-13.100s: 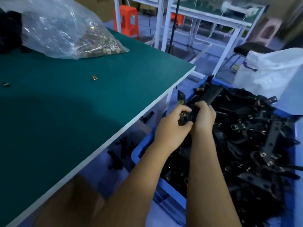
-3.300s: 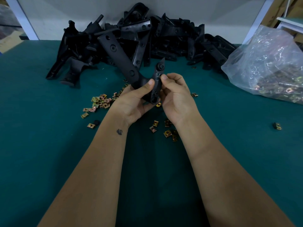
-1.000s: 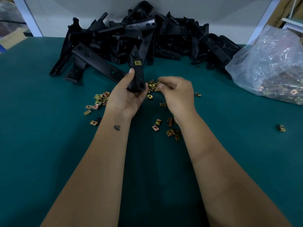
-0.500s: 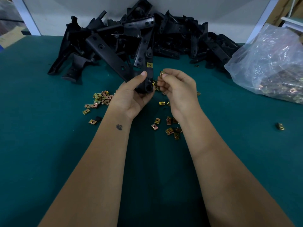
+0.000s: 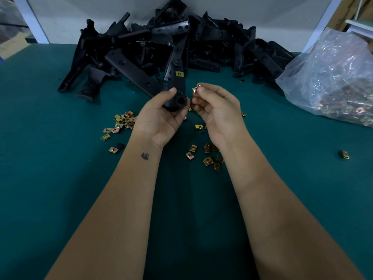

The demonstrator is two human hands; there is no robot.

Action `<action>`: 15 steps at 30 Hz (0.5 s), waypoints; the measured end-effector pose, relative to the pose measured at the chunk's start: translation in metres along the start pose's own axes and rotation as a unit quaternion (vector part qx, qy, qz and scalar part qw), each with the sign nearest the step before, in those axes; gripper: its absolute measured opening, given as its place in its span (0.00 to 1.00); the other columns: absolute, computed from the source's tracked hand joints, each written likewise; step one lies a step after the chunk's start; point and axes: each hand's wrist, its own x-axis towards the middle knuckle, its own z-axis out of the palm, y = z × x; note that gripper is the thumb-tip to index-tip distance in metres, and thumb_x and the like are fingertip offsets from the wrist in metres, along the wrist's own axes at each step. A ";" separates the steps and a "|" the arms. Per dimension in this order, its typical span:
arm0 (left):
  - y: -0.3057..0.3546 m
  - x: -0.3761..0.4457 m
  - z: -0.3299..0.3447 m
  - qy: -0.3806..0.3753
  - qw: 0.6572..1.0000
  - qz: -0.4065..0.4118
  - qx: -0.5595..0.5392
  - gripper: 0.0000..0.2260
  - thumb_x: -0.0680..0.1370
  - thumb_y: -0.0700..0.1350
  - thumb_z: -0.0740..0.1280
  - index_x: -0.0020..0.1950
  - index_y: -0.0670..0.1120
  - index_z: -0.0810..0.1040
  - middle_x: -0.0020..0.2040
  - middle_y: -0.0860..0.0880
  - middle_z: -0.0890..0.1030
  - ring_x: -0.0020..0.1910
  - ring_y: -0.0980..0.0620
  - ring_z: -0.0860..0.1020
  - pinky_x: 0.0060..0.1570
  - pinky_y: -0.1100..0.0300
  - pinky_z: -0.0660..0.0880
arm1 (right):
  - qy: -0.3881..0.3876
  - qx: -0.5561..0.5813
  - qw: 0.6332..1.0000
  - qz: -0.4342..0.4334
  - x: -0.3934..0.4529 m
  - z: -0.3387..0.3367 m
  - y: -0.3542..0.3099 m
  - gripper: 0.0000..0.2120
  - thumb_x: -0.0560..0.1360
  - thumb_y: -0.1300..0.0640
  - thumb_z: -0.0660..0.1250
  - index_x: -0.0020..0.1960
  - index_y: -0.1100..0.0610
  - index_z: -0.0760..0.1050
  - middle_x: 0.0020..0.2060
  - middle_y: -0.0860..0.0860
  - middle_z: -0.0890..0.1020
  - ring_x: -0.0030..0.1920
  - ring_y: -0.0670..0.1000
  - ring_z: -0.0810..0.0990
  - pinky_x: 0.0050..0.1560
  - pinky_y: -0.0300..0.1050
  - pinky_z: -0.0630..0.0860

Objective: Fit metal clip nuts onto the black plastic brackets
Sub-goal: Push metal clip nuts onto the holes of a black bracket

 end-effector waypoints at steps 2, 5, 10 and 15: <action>0.000 0.000 -0.002 -0.011 1.000 0.005 0.015 0.03 0.79 0.37 0.66 0.50 0.40 0.79 0.48 0.43 0.83 0.46 0.49 0.83 0.52 0.58 0.81 | -0.003 0.001 1.000 0.016 -0.001 -0.001 -0.001 0.05 0.75 0.67 0.69 0.43 0.60 0.81 0.36 0.52 0.84 0.36 0.47 0.81 0.39 0.38 0.79; -0.001 -0.001 -0.002 -0.030 0.999 0.005 0.036 0.06 0.79 0.37 0.65 0.55 0.40 0.78 0.49 0.45 0.84 0.47 0.51 0.83 0.51 0.60 0.80 | -0.007 -0.011 1.000 0.026 -0.002 0.000 0.000 0.05 0.75 0.66 0.69 0.42 0.60 0.81 0.34 0.52 0.84 0.34 0.46 0.81 0.37 0.38 0.78; -0.001 -0.002 -0.001 -0.043 0.996 0.004 0.073 0.17 0.78 0.39 0.65 0.67 0.41 0.71 0.56 0.44 0.80 0.51 0.51 0.81 0.55 0.57 0.78 | -0.010 -0.023 0.999 0.028 -0.002 0.002 0.001 0.08 0.75 0.67 0.68 0.39 0.59 0.80 0.32 0.50 0.83 0.32 0.46 0.79 0.35 0.37 0.77; -0.001 -0.004 -0.002 -0.052 0.994 0.000 0.095 0.13 0.80 0.39 0.63 0.65 0.43 0.71 0.56 0.45 0.77 0.51 0.51 0.78 0.51 0.56 0.76 | -0.005 -0.020 0.999 0.035 -0.003 0.004 0.002 0.07 0.75 0.66 0.68 0.40 0.59 0.79 0.32 0.50 0.83 0.33 0.46 0.79 0.36 0.38 0.77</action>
